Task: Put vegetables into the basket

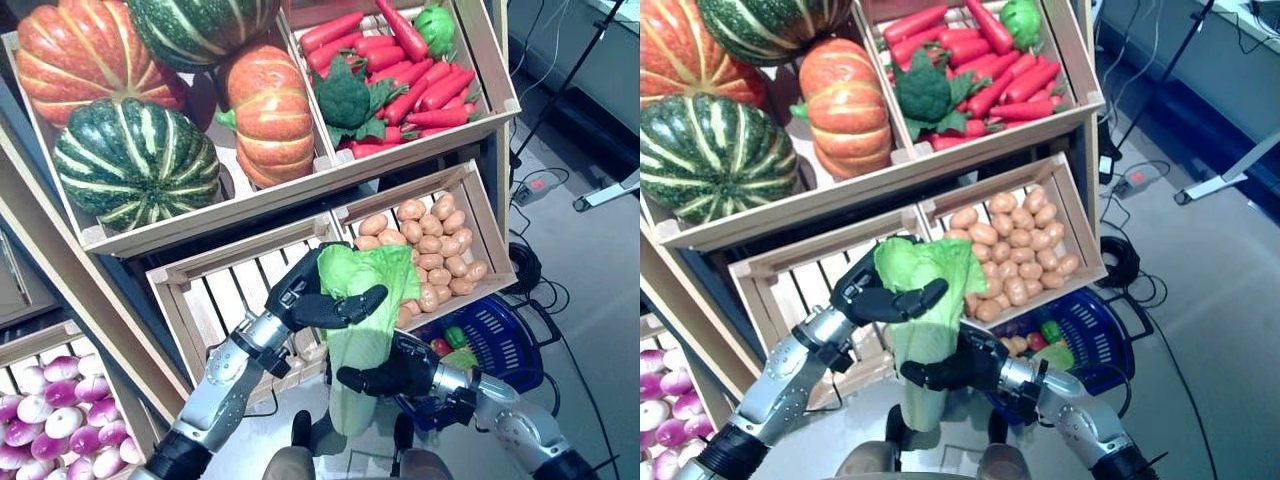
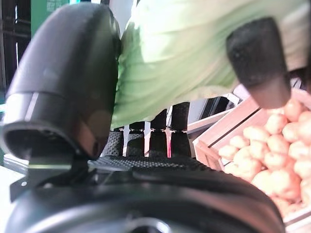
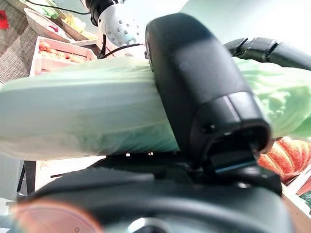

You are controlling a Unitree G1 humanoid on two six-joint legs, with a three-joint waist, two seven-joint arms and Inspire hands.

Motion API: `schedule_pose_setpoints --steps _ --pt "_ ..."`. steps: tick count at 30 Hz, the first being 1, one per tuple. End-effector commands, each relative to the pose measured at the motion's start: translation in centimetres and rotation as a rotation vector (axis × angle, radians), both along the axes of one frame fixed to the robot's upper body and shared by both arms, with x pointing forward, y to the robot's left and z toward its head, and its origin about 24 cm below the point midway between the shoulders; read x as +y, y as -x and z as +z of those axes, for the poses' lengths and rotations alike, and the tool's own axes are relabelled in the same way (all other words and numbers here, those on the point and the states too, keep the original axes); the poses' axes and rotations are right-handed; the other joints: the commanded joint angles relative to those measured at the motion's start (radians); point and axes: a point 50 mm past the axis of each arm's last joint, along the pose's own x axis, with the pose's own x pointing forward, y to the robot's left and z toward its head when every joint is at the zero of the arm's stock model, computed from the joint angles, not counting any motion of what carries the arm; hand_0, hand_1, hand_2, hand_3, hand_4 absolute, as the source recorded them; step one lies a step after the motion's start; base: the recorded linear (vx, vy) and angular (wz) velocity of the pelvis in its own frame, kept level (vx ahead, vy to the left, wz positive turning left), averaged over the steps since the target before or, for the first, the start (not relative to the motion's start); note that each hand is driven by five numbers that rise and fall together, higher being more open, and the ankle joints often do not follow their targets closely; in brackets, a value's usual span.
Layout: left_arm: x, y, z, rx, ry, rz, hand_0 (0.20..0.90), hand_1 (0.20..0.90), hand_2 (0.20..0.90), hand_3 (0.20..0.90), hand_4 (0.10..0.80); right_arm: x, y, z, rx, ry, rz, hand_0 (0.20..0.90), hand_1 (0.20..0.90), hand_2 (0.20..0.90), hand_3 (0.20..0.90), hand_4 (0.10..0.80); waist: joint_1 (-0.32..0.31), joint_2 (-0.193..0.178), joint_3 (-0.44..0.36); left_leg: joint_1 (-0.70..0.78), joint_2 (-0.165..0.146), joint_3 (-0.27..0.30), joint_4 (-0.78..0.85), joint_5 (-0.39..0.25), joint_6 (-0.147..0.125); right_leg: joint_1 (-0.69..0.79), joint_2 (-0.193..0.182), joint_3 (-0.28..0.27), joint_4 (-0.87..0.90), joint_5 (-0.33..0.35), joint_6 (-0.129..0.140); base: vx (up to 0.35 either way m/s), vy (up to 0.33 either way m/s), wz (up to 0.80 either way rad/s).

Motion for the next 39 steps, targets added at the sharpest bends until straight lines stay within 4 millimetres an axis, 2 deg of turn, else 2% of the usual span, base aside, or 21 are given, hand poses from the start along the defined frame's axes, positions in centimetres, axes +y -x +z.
schedule_pose_setpoints --steps 1,2,4,6,9,12,14,15,16,19,24,30,33,37,39 --pt "-0.4 1.4 6.9 -0.439 0.149 0.025 0.679 0.679 0.679 0.679 0.653 -0.1 0.7 -0.7 0.048 0.022 -0.113 0.300 0.300 0.300 0.300 0.400 0.000 -0.022 -0.088 -0.001 -0.054 -0.010 -0.003 -0.040 0.041 0.051 0.056 -0.018 0.009 -0.040 -0.074 0.039 0.043 -0.03" --pt "-0.2 1.4 6.8 -0.454 0.124 0.089 0.900 0.900 0.900 0.900 0.800 -0.4 0.6 -0.9 0.042 0.038 -0.151 0.300 0.300 0.300 0.300 0.400 -0.002 -0.021 -0.087 0.000 -0.053 -0.008 -0.003 -0.041 0.042 0.050 0.057 -0.015 0.011 -0.041 -0.074 0.029 0.039 -0.03" --pt "0.4 1.4 6.8 -0.512 0.037 0.250 0.900 0.900 0.900 0.900 0.800 -1.0 0.3 -1.1 0.060 0.062 -0.267 0.300 0.300 0.300 0.300 0.400 -0.005 -0.021 -0.084 0.003 -0.052 -0.004 -0.003 -0.042 0.043 0.050 0.058 -0.014 0.013 -0.043 -0.075 0.028 0.028 -0.02" --pt "1.7 1.4 6.6 -0.587 -0.071 0.450 0.900 0.900 0.900 0.900 0.800 -2.2 0.0 -1.3 0.092 0.056 -0.411 0.300 0.300 0.300 0.300 0.400 -0.010 -0.021 -0.082 0.007 -0.052 -0.003 -0.003 -0.043 0.044 0.051 0.058 -0.010 0.013 -0.042 -0.074 0.032 0.020 0.00" --pt "4.3 1.5 6.0 -0.606 -0.187 0.675 0.900 0.900 0.900 0.900 0.800 -4.3 0.1 -1.7 0.106 0.059 -0.641 0.300 0.300 0.300 0.300 0.400 -0.015 -0.020 -0.079 0.002 -0.054 0.002 -0.003 -0.046 0.047 0.045 0.057 -0.010 0.011 -0.043 -0.073 0.000 0.000 0.00" --pt "6.4 1.6 5.5 -0.630 -0.325 0.856 0.900 0.900 0.900 0.900 0.800 -6.6 -0.1 -1.4 0.071 0.075 -0.860 0.300 0.300 0.300 0.300 0.400 -0.021 -0.017 -0.054 -0.017 -0.052 0.011 0.003 -0.046 0.047 0.021 0.057 -0.008 0.022 -0.046 -0.073 -0.072 0.020 0.00" --pt "6.8 1.5 5.3 -0.642 -0.378 0.892 0.900 0.900 0.900 0.900 0.800 -7.1 -0.3 -1.3 0.052 0.095 -0.911 0.300 0.300 0.300 0.300 0.400 -0.023 -0.016 -0.045 -0.023 -0.052 0.013 0.005 -0.046 0.047 0.013 0.057 -0.007 0.026 -0.047 -0.073 -0.114 0.008 0.00" --pt "7.8 1.2 5.2 -0.737 -0.577 1.011 0.900 0.900 0.900 0.900 0.800 -8.7 -0.8 -0.6 -0.053 0.214 -1.037 0.300 0.300 0.300 0.300 0.400 -0.030 -0.014 -0.015 -0.044 -0.050 0.021 0.010 -0.043 0.046 -0.015 0.058 -0.002 0.037 -0.046 -0.072 -0.206 0.025 0.01" --pt "8.4 0.8 5.3 -0.788 -0.697 1.045 0.900 0.900 0.900 0.900 0.800 -9.7 -1.3 0.0 -0.119 0.293 -1.101 0.300 0.300 0.300 0.300 0.400 -0.035 -0.011 0.007 -0.058 -0.047 0.027 0.012 -0.039 0.045 -0.032 0.057 0.001 0.042 -0.044 -0.072 -0.217 0.030 0.02" --pt "9.5 0.0 5.5 -0.755 -0.791 1.051 0.900 0.900 0.900 0.900 0.800 -11.5 -1.9 -0.2 -0.082 0.288 -1.246 0.300 0.300 0.300 0.300 0.400 -0.041 -0.004 0.047 -0.081 -0.045 0.036 0.019 -0.034 0.045 -0.057 0.058 0.008 0.050 -0.039 -0.072 -0.104 0.022 -0.03" --pt "9.8 -1.1 5.1 -0.750 -0.907 1.028 0.900 0.900 0.900 0.900 0.800 -13.3 -2.7 -0.3 -0.054 0.243 -1.451 0.300 0.300 0.300 0.300 0.400 -0.040 0.004 0.117 -0.143 -0.043 0.046 0.048 -0.025 0.044 -0.107 0.060 0.013 0.077 -0.036 -0.074 -0.097 -0.023 -0.10" --pt "9.2 -2.9 6.1 -0.804 -0.881 1.053 0.900 0.900 0.900 0.900 0.800 -15.3 -4.7 0.8 -0.032 0.078 -1.633 0.300 0.300 0.300 0.300 0.400 -0.026 0.028 0.211 -0.235 -0.048 0.040 0.093 -0.010 0.036 -0.175 0.054 0.006 0.109 -0.027 -0.082 -0.096 -0.036 -0.01" --pt "8.4 -3.7 7.3 -0.865 -0.861 1.049 0.900 0.900 0.900 0.900 0.800 -16.0 -5.8 1.6 -0.001 -0.045 -1.677 0.300 0.300 0.300 0.300 0.400 -0.018 0.039 0.249 -0.290 -0.052 0.036 0.119 -0.003 0.031 -0.218 0.048 -0.006 0.128 -0.022 -0.085 -0.089 -0.043 0.05" --pt "8.0 -4.6 8.1 -0.908 -0.831 1.079 0.900 0.900 0.900 0.900 0.800 -17.0 -6.5 1.0 0.144 -0.281 -1.733 0.300 0.300 0.300 0.300 0.400 -0.010 0.048 0.279 -0.352 -0.061 0.029 0.158 0.001 0.024 -0.267 0.046 -0.012 0.159 -0.025 -0.088 -0.072 -0.030 0.03" --pt "7.4 -5.5 9.4 -0.951 -0.797 1.095 0.900 0.900 0.900 0.900 0.800 -17.4 -8.2 1.7 0.208 -0.378 -1.780 0.300 0.300 0.300 0.300 0.400 0.000 0.057 0.294 -0.432 -0.071 0.022 0.202 0.002 0.022 -0.336 0.039 -0.024 0.200 -0.031 -0.093 -0.114 -0.054 0.07"
